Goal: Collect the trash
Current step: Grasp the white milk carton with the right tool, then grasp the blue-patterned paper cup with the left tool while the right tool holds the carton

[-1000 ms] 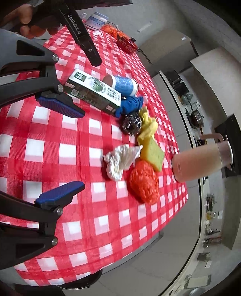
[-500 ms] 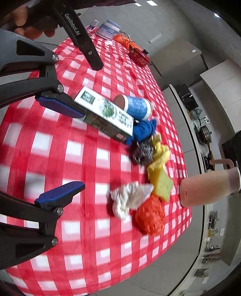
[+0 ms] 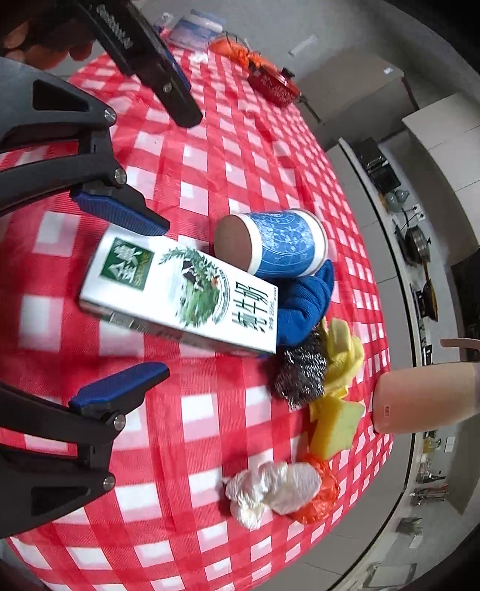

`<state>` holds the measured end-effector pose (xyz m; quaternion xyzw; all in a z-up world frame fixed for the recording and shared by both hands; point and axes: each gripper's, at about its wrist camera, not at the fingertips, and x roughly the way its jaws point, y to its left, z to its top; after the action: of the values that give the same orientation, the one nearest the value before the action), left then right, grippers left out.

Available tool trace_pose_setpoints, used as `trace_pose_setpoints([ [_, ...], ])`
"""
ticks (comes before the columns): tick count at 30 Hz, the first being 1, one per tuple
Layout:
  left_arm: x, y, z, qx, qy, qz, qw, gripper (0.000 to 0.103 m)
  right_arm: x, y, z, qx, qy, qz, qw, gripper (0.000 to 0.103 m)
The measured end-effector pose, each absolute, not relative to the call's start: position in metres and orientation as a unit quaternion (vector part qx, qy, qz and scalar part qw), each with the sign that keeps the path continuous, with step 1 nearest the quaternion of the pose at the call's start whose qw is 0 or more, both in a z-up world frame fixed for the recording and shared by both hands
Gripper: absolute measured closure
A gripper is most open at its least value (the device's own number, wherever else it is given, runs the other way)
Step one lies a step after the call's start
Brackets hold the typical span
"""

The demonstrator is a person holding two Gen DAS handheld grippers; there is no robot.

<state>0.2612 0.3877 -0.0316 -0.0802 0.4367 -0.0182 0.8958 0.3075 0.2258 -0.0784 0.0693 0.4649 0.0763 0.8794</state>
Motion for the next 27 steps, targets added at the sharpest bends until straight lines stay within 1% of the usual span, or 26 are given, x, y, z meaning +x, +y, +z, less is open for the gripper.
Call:
trace_pose_setpoints([
  [1, 0.263, 0.389, -0.033, -0.08, 0.438, -0.022, 0.895, 0.025, 0.309, 0.228, -0.079, 0.071, 0.464, 0.072, 0.88, 0.029],
  [6, 0.272, 0.389, -0.039, -0.075, 0.445, -0.039, 0.891, 0.025, 0.319, 0.236, -0.088, 0.074, 0.478, 0.047, 0.874, 0.029],
  [12, 0.281, 0.383, -0.044, -0.067, 0.453, -0.061, 0.887, 0.025, 0.322, 0.238, -0.089, 0.066, 0.474, 0.03, 0.878, 0.029],
  [13, 0.282, 0.383, -0.045, -0.066, 0.454, -0.064, 0.886, 0.025, 0.322, 0.237, -0.089, 0.066, 0.474, 0.028, 0.878, 0.03],
  [16, 0.284, 0.38, -0.047, -0.064, 0.458, -0.072, 0.884, 0.025, 0.319, 0.231, -0.089, 0.065, 0.473, 0.016, 0.879, 0.039],
  [22, 0.289, 0.37, -0.047, -0.054, 0.458, -0.085, 0.883, 0.025, 0.321, 0.229, -0.096, 0.062, 0.484, 0.008, 0.873, 0.039],
  [23, 0.289, 0.369, -0.047, -0.053, 0.458, -0.086, 0.883, 0.025, 0.32, 0.229, -0.096, 0.057, 0.479, 0.009, 0.876, 0.042],
  [27, 0.292, 0.362, -0.046, -0.053, 0.46, -0.086, 0.882, 0.025, 0.316, 0.221, -0.093, 0.069, 0.474, 0.02, 0.877, 0.045],
])
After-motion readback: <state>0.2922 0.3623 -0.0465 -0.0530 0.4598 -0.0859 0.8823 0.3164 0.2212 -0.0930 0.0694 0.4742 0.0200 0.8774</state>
